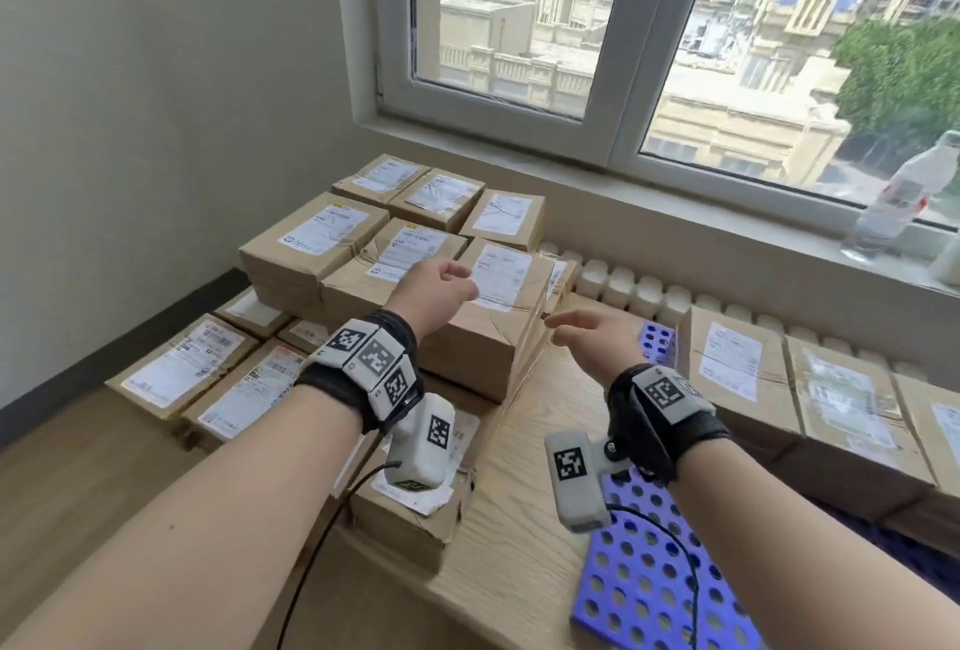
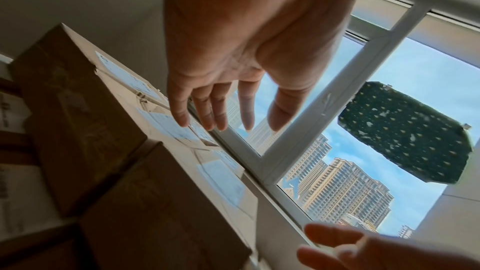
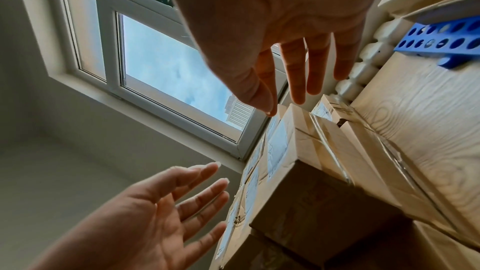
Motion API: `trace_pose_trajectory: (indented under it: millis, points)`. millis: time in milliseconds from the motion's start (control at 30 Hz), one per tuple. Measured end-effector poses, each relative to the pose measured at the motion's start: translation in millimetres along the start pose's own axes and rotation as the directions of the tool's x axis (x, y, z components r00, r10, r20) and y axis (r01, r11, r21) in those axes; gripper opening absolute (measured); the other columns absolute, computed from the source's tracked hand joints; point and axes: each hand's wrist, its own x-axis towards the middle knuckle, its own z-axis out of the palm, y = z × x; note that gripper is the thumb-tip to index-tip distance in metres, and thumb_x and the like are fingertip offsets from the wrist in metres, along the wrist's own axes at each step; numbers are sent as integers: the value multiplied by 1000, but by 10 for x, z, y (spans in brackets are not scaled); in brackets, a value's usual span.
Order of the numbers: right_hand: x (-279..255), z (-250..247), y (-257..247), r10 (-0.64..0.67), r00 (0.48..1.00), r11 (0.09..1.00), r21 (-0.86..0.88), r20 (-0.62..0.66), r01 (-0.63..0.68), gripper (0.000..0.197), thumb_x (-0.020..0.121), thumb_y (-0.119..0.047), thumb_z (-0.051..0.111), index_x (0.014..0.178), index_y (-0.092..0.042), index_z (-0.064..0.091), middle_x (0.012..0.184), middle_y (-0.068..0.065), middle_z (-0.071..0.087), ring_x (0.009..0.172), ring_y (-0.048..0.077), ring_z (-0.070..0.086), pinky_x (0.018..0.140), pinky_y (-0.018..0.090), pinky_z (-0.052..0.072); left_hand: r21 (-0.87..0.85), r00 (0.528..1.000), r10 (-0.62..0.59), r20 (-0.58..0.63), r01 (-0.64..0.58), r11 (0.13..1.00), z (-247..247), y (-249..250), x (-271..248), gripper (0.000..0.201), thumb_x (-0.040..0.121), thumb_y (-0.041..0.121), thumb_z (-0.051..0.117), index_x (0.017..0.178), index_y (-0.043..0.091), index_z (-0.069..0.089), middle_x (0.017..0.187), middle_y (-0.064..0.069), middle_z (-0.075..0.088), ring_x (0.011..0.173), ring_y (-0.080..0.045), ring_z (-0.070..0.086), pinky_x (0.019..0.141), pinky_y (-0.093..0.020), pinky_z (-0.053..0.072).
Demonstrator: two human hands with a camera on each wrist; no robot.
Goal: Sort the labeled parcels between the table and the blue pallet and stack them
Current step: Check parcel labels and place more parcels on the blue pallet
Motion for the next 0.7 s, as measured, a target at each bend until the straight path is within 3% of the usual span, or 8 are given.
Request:
trace_pose_trajectory:
  millis: [200, 400, 567, 700]
  points:
    - [464, 108, 35, 48, 999, 999, 24, 14, -48, 24, 84, -8, 59, 102, -20, 69, 100, -2, 69, 92, 9, 60, 72, 20, 42, -6, 997, -75, -27, 75, 997, -115, -63, 441, 40, 90, 20, 59, 129, 15, 54, 130, -5, 56, 115, -20, 52, 89, -30, 39]
    - [961, 228, 72, 174, 985, 978, 116, -14, -172, 36, 81, -10, 62, 116, -19, 62, 110, 5, 66, 100, 18, 60, 82, 30, 44, 28, 990, -143, 16, 143, 989, -128, -32, 898, 45, 91, 19, 58, 135, 14, 47, 136, -7, 52, 119, -22, 50, 87, -28, 35]
    - [1163, 326, 88, 264, 964, 958, 111, 3, -263, 51, 82, -13, 62, 132, -18, 50, 123, 10, 57, 106, 23, 57, 92, 41, 50, 54, 985, -162, 58, 159, 986, -87, -63, 1169, 48, 92, 20, 57, 138, 14, 44, 139, -6, 49, 125, -23, 47, 92, -30, 38]
    - [1259, 372, 68, 376, 924, 908, 171, 75, -384, 56, 85, -12, 60, 138, -20, 42, 123, 9, 57, 109, 25, 57, 88, 44, 53, 34, 979, -175, 104, 173, 984, -86, -77, 1343, 49, 91, 20, 58, 138, 15, 44, 135, -9, 51, 121, -25, 49, 100, -38, 44]
